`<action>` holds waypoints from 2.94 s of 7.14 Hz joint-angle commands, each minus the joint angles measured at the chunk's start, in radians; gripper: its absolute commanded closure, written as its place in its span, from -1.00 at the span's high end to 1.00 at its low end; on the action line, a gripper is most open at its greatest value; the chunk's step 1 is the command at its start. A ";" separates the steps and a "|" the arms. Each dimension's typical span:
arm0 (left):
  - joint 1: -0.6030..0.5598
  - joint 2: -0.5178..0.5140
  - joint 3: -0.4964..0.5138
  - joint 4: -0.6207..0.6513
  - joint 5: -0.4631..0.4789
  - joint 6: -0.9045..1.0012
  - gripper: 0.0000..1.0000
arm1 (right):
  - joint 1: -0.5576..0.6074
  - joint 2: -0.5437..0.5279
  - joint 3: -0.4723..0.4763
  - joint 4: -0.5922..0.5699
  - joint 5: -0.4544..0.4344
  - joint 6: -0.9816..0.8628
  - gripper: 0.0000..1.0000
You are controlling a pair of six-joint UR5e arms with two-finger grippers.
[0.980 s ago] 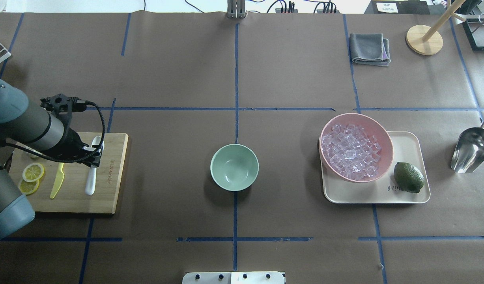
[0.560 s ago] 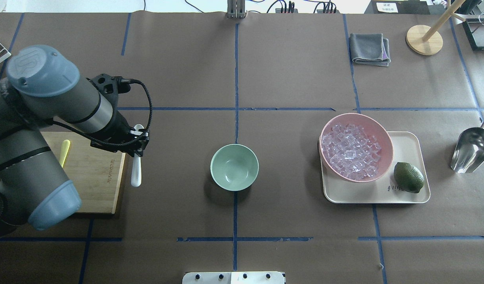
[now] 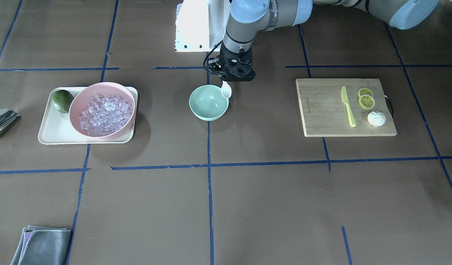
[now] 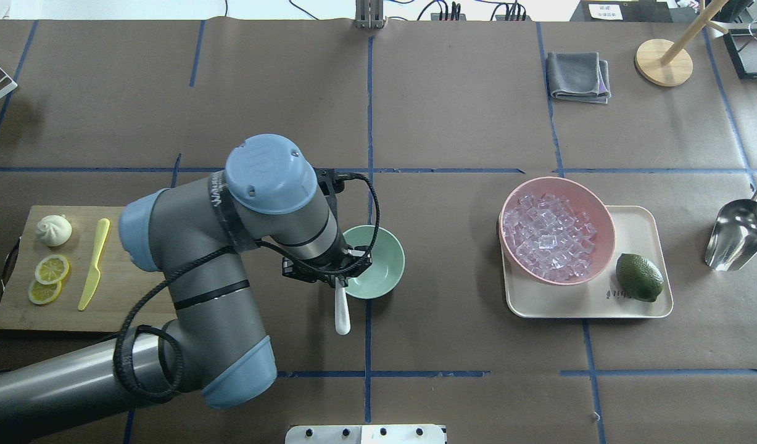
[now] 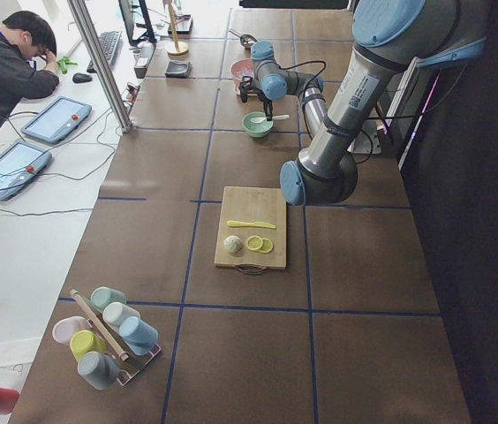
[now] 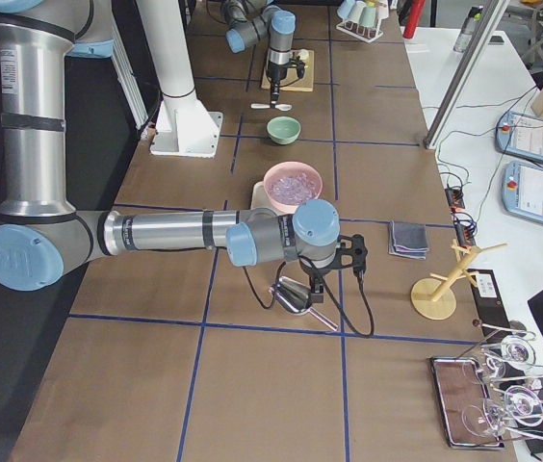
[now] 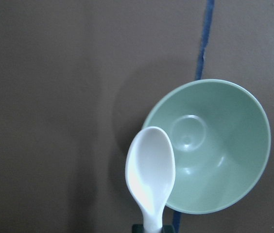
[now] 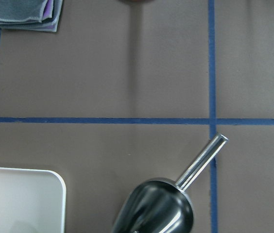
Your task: Put spoon and ice into bowl
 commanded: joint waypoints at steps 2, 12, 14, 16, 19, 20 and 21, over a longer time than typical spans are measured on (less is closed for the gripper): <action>0.016 -0.065 0.120 -0.066 0.015 -0.006 -1.00 | -0.156 0.048 0.172 0.000 -0.010 0.318 0.99; -0.154 0.016 -0.039 0.111 -0.072 0.208 1.00 | -0.570 0.231 0.270 0.001 -0.312 0.725 0.99; -0.246 0.158 -0.209 0.214 -0.086 0.375 1.00 | -0.698 0.243 0.270 0.004 -0.426 0.799 0.99; -0.303 0.185 -0.267 0.306 -0.097 0.488 1.00 | -0.787 0.238 0.263 0.003 -0.492 0.859 0.99; -0.314 0.194 -0.272 0.306 -0.097 0.490 1.00 | -0.824 0.230 0.214 0.001 -0.500 0.857 0.97; -0.314 0.196 -0.276 0.306 -0.097 0.488 1.00 | -0.829 0.239 0.195 0.001 -0.494 0.853 0.95; -0.315 0.213 -0.293 0.306 -0.097 0.490 1.00 | -0.839 0.244 0.183 0.001 -0.494 0.853 0.90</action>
